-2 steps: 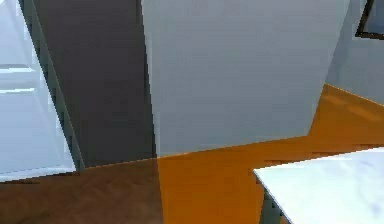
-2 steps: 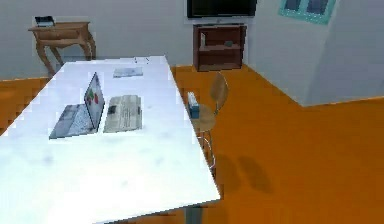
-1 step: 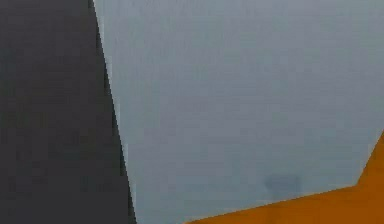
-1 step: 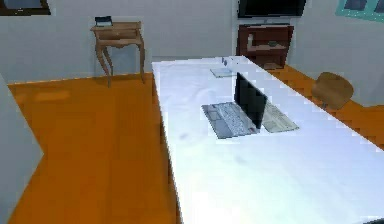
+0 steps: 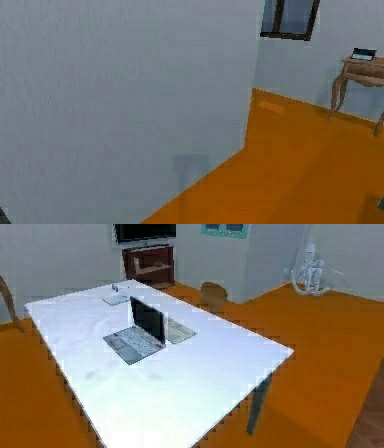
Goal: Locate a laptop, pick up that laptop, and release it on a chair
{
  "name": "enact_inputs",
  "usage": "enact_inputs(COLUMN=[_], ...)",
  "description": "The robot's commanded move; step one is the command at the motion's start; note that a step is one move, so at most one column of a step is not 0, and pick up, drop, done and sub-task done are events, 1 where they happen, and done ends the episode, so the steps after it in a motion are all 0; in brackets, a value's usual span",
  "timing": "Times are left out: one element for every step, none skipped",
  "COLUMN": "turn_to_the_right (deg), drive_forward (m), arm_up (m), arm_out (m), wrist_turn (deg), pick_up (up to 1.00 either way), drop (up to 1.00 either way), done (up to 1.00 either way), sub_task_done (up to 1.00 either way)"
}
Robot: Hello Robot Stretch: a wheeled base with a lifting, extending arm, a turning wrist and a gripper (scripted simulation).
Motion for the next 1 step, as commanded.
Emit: enact_inputs(turn_to_the_right=[0.0], drive_forward=[0.15], arm_up=[0.0], arm_out=[0.0], wrist_turn=[0.0], pick_up=[0.0], drop=[0.0], done=[0.0], sub_task_done=[0.0])
